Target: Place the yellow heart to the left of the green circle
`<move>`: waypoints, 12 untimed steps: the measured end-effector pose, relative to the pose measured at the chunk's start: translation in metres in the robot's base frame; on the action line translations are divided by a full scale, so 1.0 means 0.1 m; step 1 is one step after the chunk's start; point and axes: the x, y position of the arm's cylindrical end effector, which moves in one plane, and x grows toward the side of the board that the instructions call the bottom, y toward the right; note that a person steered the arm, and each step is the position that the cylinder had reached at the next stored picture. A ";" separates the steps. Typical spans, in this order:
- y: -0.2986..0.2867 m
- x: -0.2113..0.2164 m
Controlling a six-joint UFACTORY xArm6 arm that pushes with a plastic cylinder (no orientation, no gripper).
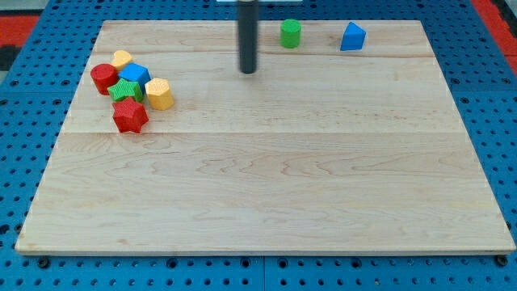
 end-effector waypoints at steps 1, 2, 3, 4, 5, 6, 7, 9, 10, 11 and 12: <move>-0.48 -0.27; -1.04 -0.81; -1.98 -0.83; -1.99 -0.26; -1.79 0.26; -1.45 0.07; -1.34 -0.28; -2.11 -0.13; -1.81 -0.59; -1.17 -0.89; -0.81 -0.83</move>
